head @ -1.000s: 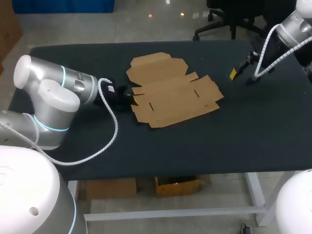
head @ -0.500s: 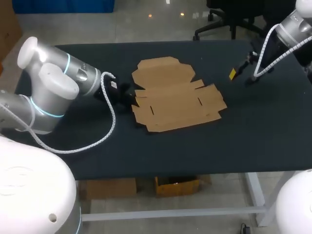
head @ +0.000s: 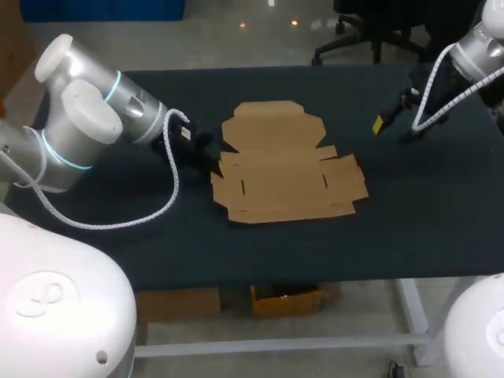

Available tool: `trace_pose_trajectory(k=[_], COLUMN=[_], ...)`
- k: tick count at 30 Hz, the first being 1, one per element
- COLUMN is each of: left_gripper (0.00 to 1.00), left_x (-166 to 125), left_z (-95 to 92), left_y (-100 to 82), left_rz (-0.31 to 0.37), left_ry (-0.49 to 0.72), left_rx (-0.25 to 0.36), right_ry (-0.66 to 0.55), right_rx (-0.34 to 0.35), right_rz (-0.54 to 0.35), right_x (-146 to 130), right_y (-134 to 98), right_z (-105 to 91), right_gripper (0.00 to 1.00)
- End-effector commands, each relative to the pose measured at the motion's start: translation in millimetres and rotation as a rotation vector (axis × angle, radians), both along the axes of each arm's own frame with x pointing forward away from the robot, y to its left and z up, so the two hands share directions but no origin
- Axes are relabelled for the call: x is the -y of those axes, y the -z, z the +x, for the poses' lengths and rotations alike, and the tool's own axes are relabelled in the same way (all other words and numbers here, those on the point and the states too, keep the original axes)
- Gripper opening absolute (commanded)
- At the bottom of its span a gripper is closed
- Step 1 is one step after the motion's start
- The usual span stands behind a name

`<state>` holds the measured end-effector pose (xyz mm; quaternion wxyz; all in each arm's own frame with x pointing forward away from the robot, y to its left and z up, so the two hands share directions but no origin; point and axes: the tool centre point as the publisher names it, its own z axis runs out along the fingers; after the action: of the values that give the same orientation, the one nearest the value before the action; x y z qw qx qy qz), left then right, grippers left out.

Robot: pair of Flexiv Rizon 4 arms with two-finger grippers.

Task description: Assemble the packaging by folding the flat box into shape, placing the metal phone stand inside, and closing the box properly

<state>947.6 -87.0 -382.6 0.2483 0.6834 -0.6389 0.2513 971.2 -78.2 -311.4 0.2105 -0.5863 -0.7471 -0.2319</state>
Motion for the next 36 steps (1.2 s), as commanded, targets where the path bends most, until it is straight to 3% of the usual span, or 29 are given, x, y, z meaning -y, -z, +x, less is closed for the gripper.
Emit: trace_pose_trajectory(k=[1,15,36], left_gripper=[0.00,0.00,0.00], left_x=[0,2,3], left_z=[-4.5,-29.4,-32.1], left_y=[-3.9,-2.8,-1.7], left_rz=[0.010,0.006,0.002], left_ry=[0.020,0.032,0.072], left_rx=[-0.018,0.004,0.033], right_ry=[0.042,0.095,0.145], right_rx=[0.037,0.046,0.011], right_rz=[-0.001,0.005,0.008], right_x=[0,4,12], right_y=[-1,1,1], right_z=[-13.3,-28.4,-39.7], right_gripper=[1.00,1.00,1.00])
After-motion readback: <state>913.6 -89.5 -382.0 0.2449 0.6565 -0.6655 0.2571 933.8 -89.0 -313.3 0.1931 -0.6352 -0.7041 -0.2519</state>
